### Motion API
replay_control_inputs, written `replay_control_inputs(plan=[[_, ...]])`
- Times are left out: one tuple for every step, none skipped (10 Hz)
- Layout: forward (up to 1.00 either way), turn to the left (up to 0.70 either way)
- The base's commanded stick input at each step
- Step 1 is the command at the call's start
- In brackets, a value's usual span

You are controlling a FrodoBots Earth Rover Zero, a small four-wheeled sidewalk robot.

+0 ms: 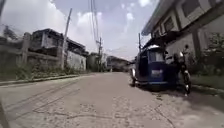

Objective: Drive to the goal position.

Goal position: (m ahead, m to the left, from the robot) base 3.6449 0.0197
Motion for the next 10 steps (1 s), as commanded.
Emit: replay_control_inputs(plan=[[1.00,0.00],[1.00,-0.04],[1.00,-0.11],[1.00,0.00],[1.00,-0.03],[1.00,-0.32],[1.00,-0.05],[1.00,-0.12],[1.00,-0.20],[1.00,-0.10]])
